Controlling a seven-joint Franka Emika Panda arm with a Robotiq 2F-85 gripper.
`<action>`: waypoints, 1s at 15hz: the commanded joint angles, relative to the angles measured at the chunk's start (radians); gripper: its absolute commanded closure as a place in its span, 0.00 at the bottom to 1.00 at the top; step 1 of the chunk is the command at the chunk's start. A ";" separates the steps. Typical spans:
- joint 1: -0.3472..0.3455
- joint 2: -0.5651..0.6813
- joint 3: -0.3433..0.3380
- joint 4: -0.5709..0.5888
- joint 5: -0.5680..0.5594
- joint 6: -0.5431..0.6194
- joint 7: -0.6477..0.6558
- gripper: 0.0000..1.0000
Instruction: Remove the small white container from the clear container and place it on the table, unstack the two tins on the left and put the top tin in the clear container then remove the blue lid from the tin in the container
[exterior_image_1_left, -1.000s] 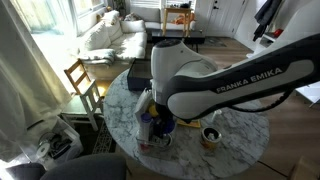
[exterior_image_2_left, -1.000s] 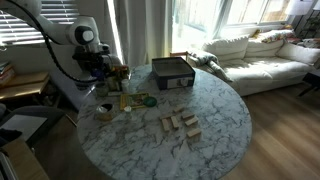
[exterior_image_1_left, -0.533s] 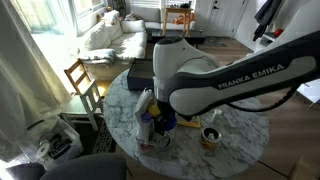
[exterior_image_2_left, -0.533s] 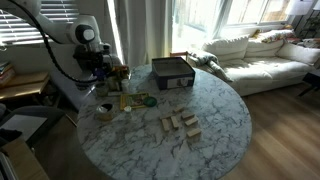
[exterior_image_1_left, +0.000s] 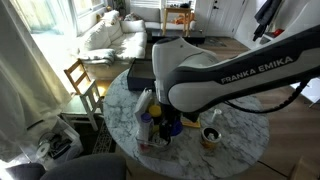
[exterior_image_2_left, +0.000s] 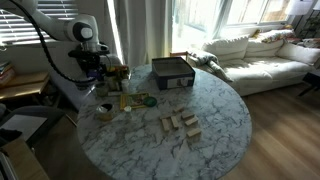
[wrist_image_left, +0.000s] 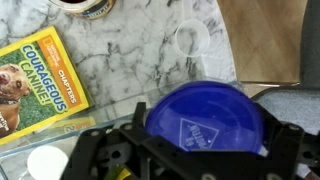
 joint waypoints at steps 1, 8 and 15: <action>0.017 -0.037 -0.001 -0.023 -0.046 -0.051 -0.001 0.00; 0.014 -0.074 -0.003 -0.059 -0.029 0.093 0.054 0.00; -0.069 -0.237 -0.028 -0.144 0.026 0.039 -0.010 0.00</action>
